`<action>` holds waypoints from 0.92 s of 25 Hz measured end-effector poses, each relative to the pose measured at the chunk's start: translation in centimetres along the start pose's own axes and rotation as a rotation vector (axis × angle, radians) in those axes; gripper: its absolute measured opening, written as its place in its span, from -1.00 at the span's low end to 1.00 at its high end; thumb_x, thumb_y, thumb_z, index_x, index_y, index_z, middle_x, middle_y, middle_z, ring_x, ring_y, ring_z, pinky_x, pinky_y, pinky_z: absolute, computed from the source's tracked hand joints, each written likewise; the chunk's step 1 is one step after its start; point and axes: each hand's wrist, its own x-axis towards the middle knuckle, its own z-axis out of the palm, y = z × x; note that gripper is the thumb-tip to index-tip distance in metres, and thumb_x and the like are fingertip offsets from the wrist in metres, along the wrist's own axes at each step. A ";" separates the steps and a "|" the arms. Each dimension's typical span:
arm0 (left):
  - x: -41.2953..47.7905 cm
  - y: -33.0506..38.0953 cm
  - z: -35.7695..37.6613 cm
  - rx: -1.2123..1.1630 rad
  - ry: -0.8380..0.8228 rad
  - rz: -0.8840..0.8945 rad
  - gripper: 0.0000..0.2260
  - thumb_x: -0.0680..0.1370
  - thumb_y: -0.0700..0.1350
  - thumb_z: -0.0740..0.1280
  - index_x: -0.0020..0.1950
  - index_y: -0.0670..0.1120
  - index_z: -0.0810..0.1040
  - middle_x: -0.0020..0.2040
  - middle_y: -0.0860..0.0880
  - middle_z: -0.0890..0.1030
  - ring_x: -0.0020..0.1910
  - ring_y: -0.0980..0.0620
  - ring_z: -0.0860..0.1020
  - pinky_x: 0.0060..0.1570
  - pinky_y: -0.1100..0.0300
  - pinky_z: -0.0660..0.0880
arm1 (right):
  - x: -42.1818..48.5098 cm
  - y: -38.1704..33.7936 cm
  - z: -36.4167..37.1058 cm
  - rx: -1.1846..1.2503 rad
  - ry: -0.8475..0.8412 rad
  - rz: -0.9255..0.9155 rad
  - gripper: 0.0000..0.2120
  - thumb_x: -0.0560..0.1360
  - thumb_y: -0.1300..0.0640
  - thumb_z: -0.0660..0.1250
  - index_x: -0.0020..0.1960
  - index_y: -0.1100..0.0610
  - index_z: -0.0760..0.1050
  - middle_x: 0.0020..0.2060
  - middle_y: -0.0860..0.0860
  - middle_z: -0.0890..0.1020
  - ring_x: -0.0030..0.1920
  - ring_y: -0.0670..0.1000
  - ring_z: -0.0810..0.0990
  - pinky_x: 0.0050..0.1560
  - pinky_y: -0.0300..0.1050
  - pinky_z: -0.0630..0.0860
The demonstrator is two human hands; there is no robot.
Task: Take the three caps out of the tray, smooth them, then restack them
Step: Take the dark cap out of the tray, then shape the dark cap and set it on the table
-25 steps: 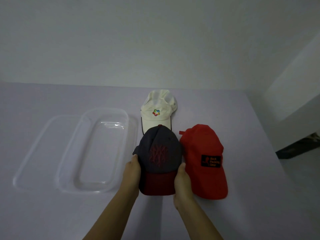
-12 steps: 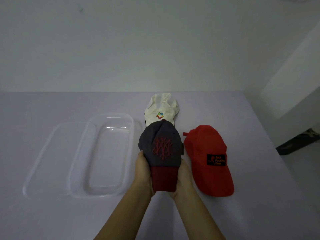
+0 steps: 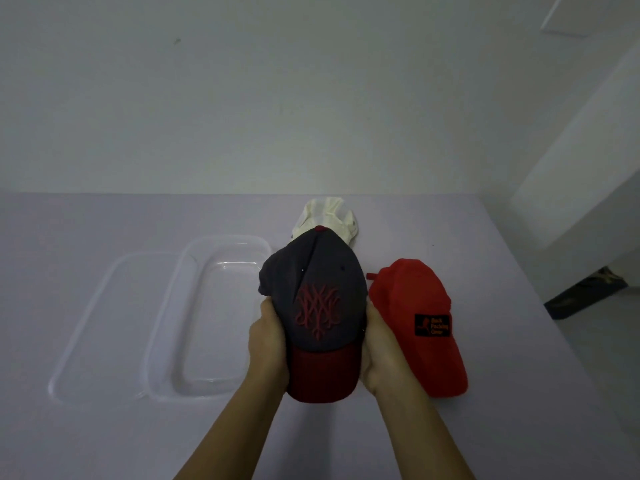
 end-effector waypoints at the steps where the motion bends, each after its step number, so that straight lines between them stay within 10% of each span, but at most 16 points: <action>1: -0.2 0.2 -0.1 -0.074 -0.054 -0.029 -0.62 0.57 0.10 0.11 0.09 -0.09 0.60 -0.03 -0.15 0.66 -0.04 -0.13 0.60 -0.06 0.04 0.54 | 0.1 0.0 0.1 0.003 -0.018 -0.012 -0.54 0.57 -0.15 0.11 0.31 0.13 0.44 0.15 0.10 0.59 0.01 0.07 0.57 -0.04 -0.05 0.51; 6: -1.3 1.5 0.6 -0.202 -0.148 -0.197 -0.75 0.57 -0.02 0.20 -0.04 -0.15 0.59 -0.19 -0.14 0.61 -0.21 -0.09 0.55 -0.27 0.07 0.48 | 0.0 0.0 0.5 -0.012 0.040 0.042 -0.63 0.50 -0.10 0.26 0.06 0.18 0.59 -0.12 0.13 0.66 -0.07 0.14 0.61 -0.13 -0.02 0.53; 13: -0.6 1.6 0.2 -0.099 -0.122 -0.065 -0.71 0.52 0.08 0.22 0.01 -0.07 0.62 -0.08 -0.08 0.68 -0.06 -0.08 0.61 -0.04 0.05 0.55 | 0.0 -1.3 -0.2 -0.034 0.037 -0.113 -0.39 0.45 -0.33 0.15 0.32 0.04 0.44 0.22 0.04 0.55 0.20 0.12 0.52 0.26 0.06 0.43; 18: -2.0 2.5 1.5 -0.130 -0.196 -0.182 -0.74 0.55 0.00 0.25 -0.04 -0.16 0.61 -0.17 -0.13 0.63 -0.18 -0.09 0.57 -0.13 0.08 0.53 | -0.4 0.1 0.4 0.028 0.033 -0.039 -0.59 0.46 -0.12 0.27 0.14 0.13 0.59 0.01 0.15 0.67 0.00 0.16 0.61 -0.02 0.03 0.54; 23: -0.6 1.1 0.2 -0.133 -0.078 -0.096 -0.74 0.50 0.00 0.23 0.01 -0.10 0.62 -0.16 -0.06 0.66 -0.12 -0.07 0.59 0.02 0.04 0.54 | -0.6 -0.3 -0.5 0.112 0.179 -0.163 -0.59 0.56 -0.09 0.14 0.27 0.13 0.48 0.15 0.07 0.58 0.07 0.10 0.54 0.14 0.01 0.46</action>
